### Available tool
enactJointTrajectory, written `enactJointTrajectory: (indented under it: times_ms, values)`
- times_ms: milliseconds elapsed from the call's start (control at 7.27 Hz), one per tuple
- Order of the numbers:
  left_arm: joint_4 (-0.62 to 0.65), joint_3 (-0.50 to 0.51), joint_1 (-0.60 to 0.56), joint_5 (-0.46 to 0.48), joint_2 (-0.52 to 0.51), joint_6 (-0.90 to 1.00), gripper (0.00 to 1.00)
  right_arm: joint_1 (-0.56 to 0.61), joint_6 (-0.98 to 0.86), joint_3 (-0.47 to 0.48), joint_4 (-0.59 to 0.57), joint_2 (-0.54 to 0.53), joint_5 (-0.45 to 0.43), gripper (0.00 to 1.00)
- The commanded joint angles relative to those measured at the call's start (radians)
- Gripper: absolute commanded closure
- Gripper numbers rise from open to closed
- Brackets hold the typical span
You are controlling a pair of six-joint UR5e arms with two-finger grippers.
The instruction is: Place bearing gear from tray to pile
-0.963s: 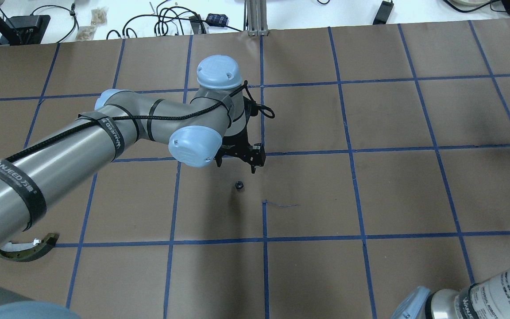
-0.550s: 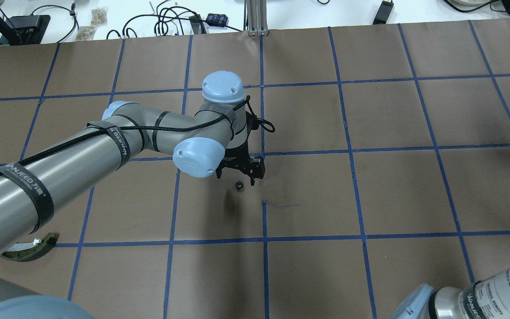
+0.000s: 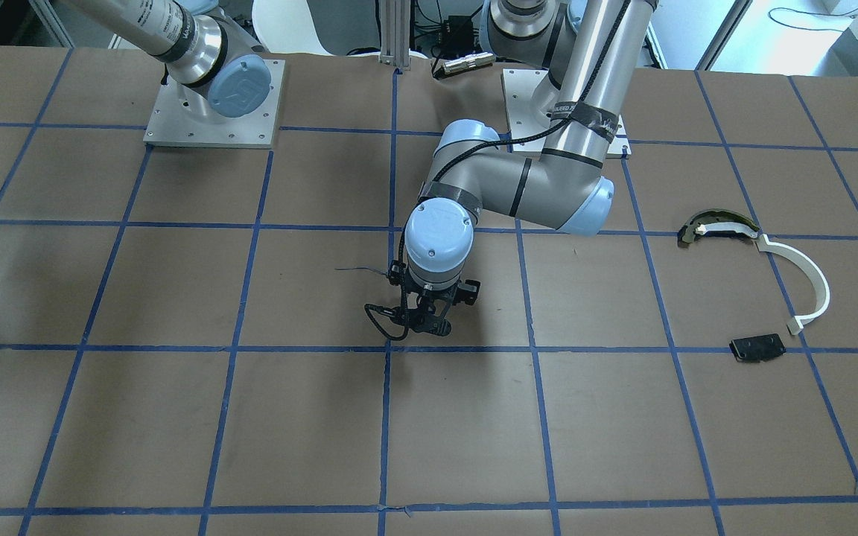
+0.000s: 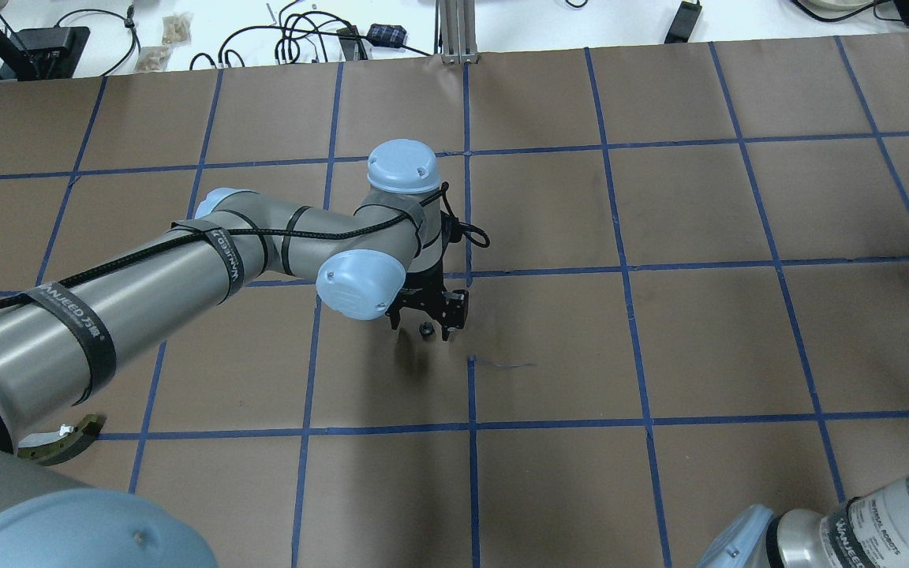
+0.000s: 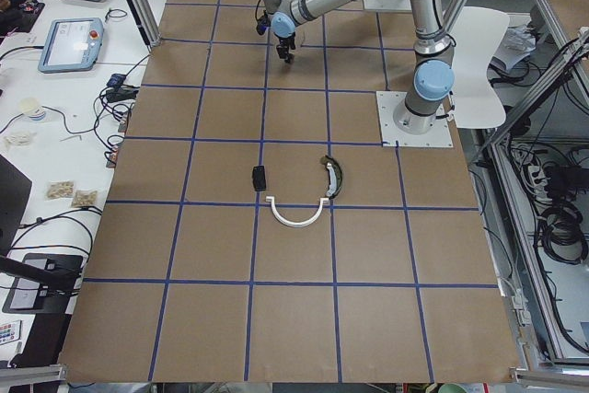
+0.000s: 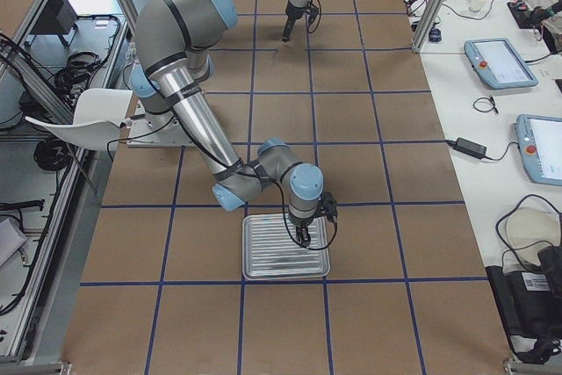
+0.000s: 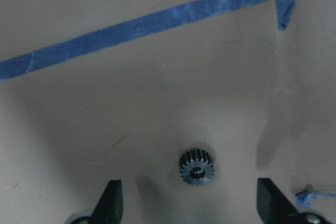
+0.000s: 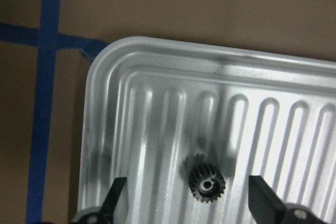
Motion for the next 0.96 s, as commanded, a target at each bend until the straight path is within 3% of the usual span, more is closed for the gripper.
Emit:
enactJointTrajectory:
  times_ms: [0, 138, 275, 412, 550, 825]
  values:
    - [0.020, 0.005, 0.000, 0.000, -0.006, -0.002, 0.30, -0.001, -0.002, -0.003, 0.000, 0.001, -0.004, 0.34]
    - [0.020, -0.005, 0.000, 0.000, -0.007, -0.001, 0.30, -0.001, -0.026, -0.003, 0.000, 0.001, -0.004, 0.41]
    - [0.020, -0.005, 0.000, 0.000, -0.009, -0.001, 0.41, -0.001, -0.028, -0.008, -0.002, 0.001, -0.004, 0.46]
    - [0.020, -0.006, 0.000, 0.001, -0.012, -0.004, 0.82, -0.001, -0.031, -0.007, -0.002, 0.001, -0.004, 0.57]
    - [0.021, -0.006, 0.000, 0.000, -0.013, -0.005, 1.00, -0.001, -0.032, -0.007, 0.000, 0.001, -0.009, 0.69]
    - [0.023, -0.005, 0.000, -0.002, -0.016, -0.078, 1.00, -0.001, -0.049, -0.008, 0.003, -0.002, -0.009, 0.70]
